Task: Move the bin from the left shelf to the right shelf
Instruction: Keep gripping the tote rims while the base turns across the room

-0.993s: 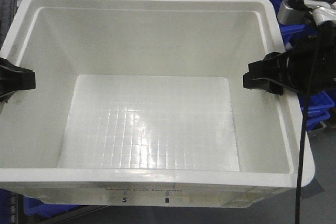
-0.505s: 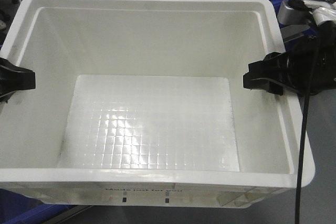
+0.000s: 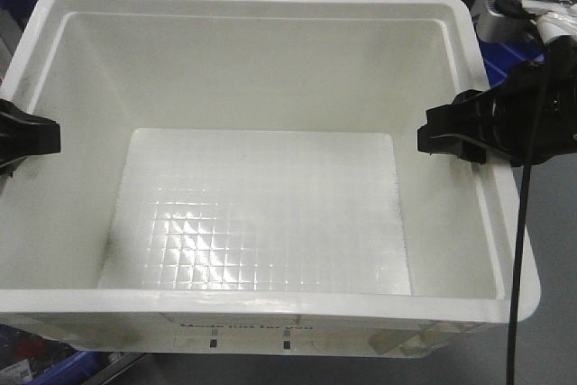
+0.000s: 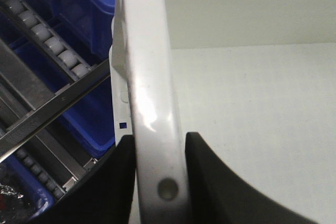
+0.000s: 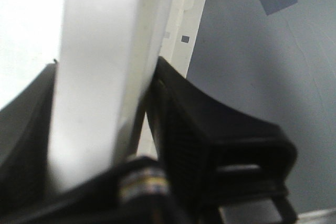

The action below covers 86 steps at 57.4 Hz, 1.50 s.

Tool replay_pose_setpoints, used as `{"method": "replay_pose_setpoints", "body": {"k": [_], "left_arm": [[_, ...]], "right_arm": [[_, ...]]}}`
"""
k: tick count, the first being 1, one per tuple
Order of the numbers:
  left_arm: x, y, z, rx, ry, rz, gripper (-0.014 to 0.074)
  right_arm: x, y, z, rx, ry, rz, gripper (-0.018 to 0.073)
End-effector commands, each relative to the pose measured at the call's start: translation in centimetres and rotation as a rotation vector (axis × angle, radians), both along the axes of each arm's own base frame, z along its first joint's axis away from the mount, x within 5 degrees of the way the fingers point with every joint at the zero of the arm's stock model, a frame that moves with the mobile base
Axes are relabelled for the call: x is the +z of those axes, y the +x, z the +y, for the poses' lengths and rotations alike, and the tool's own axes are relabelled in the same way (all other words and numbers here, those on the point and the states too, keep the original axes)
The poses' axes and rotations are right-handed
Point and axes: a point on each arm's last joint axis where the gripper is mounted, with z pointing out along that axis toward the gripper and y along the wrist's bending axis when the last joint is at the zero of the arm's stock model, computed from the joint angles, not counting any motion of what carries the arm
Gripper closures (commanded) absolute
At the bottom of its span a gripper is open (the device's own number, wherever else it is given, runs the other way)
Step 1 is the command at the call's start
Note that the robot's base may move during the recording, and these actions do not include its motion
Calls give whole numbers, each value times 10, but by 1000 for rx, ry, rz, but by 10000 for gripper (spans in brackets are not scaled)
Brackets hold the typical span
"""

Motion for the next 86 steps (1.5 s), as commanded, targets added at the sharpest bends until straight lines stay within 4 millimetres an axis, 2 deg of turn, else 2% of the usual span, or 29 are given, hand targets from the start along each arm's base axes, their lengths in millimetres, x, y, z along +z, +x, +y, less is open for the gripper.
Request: {"method": "replay_pose_setpoints", "body": {"k": [1, 86], "left_arm": [[31, -2, -3, -28, -44, -208, 604], [31, -2, -3, -28, -44, -208, 604]], "right_arm": [[27, -2, 0, -1, 51, -162, 564], [27, -2, 0, -1, 51, -162, 564]]}}
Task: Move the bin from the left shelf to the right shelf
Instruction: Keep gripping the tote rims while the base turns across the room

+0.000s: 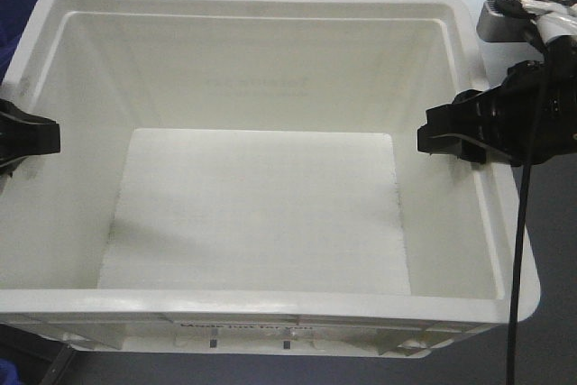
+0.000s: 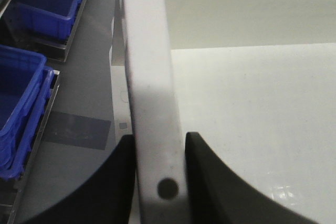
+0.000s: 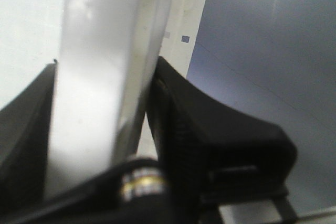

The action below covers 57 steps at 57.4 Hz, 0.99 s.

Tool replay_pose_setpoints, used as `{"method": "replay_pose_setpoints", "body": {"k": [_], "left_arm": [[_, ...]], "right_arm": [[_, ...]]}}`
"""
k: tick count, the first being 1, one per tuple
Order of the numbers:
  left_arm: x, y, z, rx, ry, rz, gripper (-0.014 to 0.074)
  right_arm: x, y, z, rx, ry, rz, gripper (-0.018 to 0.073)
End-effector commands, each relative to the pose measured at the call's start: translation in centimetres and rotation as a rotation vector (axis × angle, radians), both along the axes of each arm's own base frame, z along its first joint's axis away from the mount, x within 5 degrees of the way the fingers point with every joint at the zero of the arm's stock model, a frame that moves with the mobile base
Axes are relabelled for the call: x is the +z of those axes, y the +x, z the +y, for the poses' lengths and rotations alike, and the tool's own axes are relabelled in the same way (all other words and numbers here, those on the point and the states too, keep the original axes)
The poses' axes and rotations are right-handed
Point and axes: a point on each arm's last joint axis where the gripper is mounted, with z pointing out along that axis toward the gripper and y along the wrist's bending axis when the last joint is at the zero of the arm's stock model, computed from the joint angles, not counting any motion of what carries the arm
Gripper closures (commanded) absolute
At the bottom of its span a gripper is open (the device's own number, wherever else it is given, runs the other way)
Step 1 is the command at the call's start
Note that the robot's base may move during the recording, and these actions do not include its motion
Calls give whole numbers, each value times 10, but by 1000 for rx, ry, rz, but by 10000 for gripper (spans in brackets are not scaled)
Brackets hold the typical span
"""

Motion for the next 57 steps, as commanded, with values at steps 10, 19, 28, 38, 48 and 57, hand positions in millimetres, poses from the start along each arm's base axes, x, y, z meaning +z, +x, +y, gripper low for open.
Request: {"method": "replay_pose_setpoints", "body": {"k": [10, 19, 28, 38, 48, 57], "left_arm": [[30, -2, -3, -27, -44, -206, 604], [30, -2, -3, -27, -44, -206, 604], [30, -2, -3, -27, -44, -206, 604], [30, -2, -3, -27, -44, -206, 604], [30, -2, -3, -27, -44, -206, 604], [30, -2, -3, -27, -44, -206, 604]], "right_arm": [[27, -2, 0, -1, 50, -162, 564], [27, -2, 0, -1, 50, -162, 564], [27, -2, 0, -1, 50, -162, 564], [27, -2, 0, -1, 50, -162, 564], [27, -2, 0, -1, 50, -162, 564], [27, -2, 0, -1, 50, -162, 564]]}}
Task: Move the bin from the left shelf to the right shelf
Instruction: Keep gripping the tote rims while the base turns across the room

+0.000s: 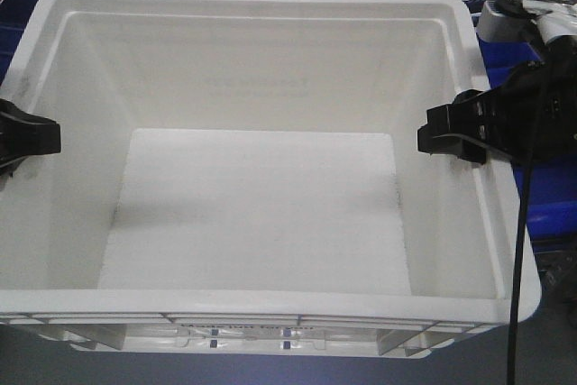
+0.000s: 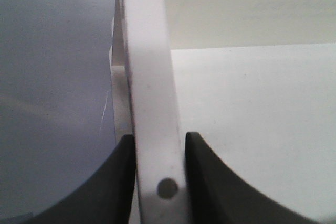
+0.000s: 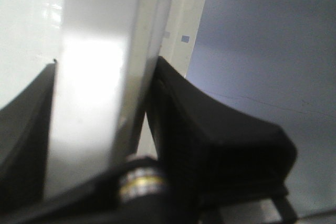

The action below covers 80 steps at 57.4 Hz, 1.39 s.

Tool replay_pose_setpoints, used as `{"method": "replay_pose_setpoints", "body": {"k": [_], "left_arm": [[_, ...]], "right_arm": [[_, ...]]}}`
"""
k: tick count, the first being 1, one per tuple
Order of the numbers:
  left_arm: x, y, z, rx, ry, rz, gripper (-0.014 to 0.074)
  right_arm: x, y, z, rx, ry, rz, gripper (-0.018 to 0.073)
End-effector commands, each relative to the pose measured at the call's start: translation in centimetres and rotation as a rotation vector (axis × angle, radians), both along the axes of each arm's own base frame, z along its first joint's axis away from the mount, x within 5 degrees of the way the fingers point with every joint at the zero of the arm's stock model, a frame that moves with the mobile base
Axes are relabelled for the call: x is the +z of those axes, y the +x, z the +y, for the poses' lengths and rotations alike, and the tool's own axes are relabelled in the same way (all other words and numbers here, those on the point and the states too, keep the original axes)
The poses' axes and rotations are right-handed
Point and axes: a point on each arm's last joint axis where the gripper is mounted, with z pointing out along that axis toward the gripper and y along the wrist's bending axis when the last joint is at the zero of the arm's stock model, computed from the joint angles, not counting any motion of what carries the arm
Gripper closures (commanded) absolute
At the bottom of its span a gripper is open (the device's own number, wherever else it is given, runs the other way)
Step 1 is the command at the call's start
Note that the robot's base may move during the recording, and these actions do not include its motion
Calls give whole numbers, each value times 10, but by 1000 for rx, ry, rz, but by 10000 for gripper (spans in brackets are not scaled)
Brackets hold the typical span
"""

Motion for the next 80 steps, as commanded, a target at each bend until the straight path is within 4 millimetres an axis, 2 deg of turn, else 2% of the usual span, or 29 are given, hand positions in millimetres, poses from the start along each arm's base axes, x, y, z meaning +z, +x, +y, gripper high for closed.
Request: {"method": "replay_pose_setpoints", "body": {"k": [1, 80], "left_arm": [[30, -2, -3, -27, -44, -206, 604], [30, -2, -3, -27, -44, -207, 603]], "right_arm": [[27, -2, 0, -1, 50, -163, 564], [27, -2, 0, -2, 50, -164, 564]]}}
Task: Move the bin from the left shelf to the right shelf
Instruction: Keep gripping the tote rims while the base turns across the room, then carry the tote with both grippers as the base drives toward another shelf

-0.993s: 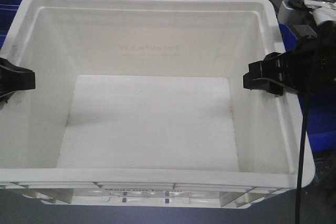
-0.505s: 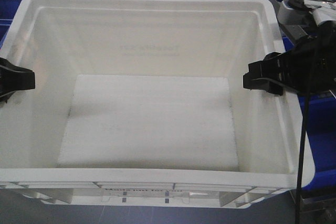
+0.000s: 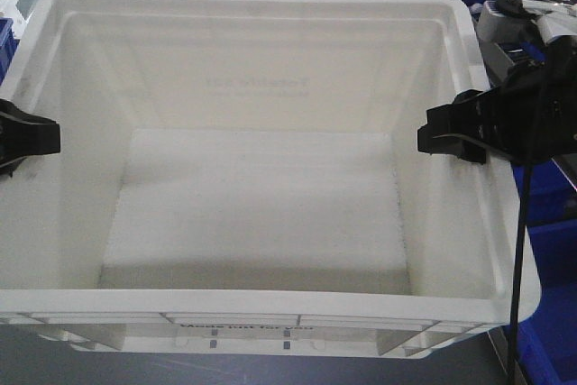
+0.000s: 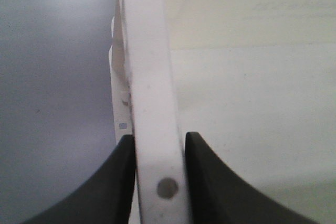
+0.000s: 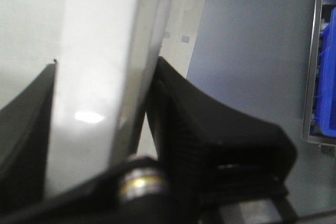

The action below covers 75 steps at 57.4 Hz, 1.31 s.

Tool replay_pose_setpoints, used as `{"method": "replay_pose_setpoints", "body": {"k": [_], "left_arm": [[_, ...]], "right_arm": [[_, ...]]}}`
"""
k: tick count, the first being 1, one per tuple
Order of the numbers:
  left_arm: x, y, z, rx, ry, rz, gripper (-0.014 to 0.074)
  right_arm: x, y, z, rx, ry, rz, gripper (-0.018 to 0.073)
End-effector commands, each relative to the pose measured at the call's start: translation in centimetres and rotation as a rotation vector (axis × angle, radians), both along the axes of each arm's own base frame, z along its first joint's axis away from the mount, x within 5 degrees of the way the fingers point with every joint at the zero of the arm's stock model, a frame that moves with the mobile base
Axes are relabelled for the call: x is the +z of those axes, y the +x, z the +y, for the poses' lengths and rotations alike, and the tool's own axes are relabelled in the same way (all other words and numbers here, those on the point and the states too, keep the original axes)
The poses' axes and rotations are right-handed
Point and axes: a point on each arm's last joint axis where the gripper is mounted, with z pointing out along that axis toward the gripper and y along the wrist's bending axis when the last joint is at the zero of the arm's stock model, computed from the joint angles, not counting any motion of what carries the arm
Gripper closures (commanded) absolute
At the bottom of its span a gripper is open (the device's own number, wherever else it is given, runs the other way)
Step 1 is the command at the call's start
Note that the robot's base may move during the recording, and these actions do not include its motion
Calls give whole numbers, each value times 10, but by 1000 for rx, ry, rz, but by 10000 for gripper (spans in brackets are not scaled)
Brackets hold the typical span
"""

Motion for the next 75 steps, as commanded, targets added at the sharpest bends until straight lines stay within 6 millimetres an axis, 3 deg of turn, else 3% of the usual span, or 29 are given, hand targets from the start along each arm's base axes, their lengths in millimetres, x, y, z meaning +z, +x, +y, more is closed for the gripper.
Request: {"method": "replay_pose_setpoints", "body": {"k": [1, 75], "left_arm": [[30, -2, -3, -27, -44, -207, 603], [30, -2, -3, -27, -44, -206, 603]], "right_arm": [[27, -2, 0, -2, 50, -164, 564], [27, -2, 0, -1, 50, -163, 564]]}}
